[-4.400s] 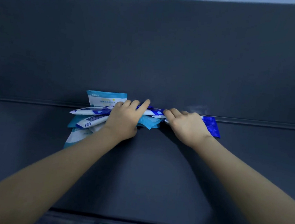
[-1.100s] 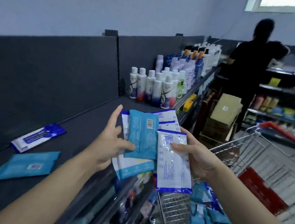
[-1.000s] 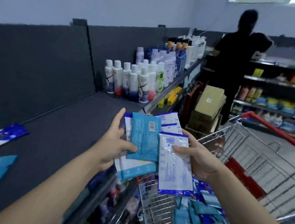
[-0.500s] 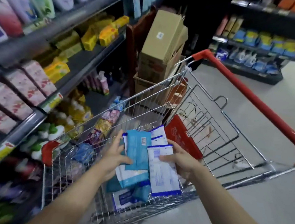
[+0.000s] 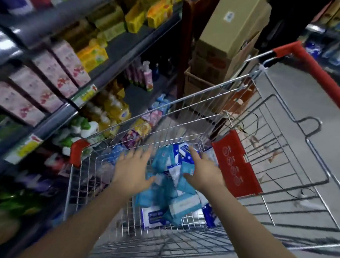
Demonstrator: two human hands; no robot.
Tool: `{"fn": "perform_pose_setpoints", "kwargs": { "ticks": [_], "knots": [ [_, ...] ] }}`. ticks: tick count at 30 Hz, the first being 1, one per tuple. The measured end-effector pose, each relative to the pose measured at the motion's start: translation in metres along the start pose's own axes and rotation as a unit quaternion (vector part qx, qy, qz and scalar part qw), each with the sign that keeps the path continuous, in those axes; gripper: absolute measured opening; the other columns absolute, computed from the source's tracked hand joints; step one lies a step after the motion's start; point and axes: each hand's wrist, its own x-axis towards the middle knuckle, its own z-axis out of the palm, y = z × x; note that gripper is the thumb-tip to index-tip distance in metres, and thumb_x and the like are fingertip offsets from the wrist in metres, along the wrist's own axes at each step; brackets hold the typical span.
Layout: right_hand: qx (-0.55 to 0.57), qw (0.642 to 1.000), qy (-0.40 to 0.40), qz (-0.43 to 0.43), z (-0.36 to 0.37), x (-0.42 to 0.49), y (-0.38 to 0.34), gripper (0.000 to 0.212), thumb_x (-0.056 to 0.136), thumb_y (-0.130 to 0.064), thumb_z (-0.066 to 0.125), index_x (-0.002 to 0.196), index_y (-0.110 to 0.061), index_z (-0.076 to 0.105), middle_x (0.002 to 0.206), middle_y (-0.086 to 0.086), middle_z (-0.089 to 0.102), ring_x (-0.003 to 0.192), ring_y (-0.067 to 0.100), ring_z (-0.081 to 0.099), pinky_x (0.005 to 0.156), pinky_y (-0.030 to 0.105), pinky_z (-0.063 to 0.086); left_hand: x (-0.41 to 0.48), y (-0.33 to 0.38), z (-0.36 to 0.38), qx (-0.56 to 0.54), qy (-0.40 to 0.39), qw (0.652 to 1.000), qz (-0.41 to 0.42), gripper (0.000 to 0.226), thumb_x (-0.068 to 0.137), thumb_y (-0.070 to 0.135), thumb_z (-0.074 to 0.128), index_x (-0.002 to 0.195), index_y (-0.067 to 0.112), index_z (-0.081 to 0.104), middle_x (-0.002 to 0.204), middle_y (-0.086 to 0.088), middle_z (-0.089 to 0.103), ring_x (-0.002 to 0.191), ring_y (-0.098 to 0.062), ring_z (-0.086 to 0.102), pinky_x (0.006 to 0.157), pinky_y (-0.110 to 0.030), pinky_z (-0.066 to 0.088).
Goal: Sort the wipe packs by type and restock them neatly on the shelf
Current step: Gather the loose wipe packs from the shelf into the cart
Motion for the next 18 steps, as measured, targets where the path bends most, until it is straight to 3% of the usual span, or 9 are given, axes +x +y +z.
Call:
{"fn": "perform_pose_setpoints", "kwargs": {
  "ticks": [5, 13, 18],
  "knots": [
    [-0.058, 0.987, 0.089, -0.123, -0.053, -0.007, -0.1, 0.083, 0.091, -0.044, 0.054, 0.152, -0.031, -0.001, 0.152, 0.01, 0.028, 0.138, 0.034, 0.028, 0.107, 0.044, 0.036, -0.034, -0.052, -0.074, 0.076, 0.096, 0.991, -0.054, 0.096, 0.084, 0.071, 0.041, 0.152, 0.023, -0.007, 0.159, -0.006, 0.016, 0.145, -0.028, 0.018, 0.116, -0.046, 0.015],
    [-0.063, 0.906, 0.251, -0.336, -0.133, -0.096, -0.341, 0.078, 0.091, -0.045, 0.051, 0.153, -0.028, 0.008, 0.148, 0.008, 0.033, 0.129, 0.033, 0.04, 0.098, 0.043, 0.042, -0.191, -0.21, -0.188, 0.116, 0.283, 0.93, -0.205, 0.091, 0.083, 0.066, 0.041, 0.153, 0.019, 0.008, 0.153, -0.009, 0.029, 0.139, -0.03, 0.028, 0.116, -0.046, 0.018],
    [-0.035, 0.855, 0.264, -0.445, -0.107, -0.18, -0.496, 0.079, 0.089, -0.046, 0.053, 0.152, -0.03, 0.008, 0.149, 0.005, 0.034, 0.127, 0.03, 0.042, 0.095, 0.04, 0.042, -0.326, -0.323, -0.2, 0.116, 0.332, 0.882, -0.314, 0.093, 0.079, 0.064, 0.052, 0.152, 0.017, 0.019, 0.147, -0.011, 0.04, 0.134, -0.031, 0.037, 0.114, -0.046, 0.023]
  ]
}}
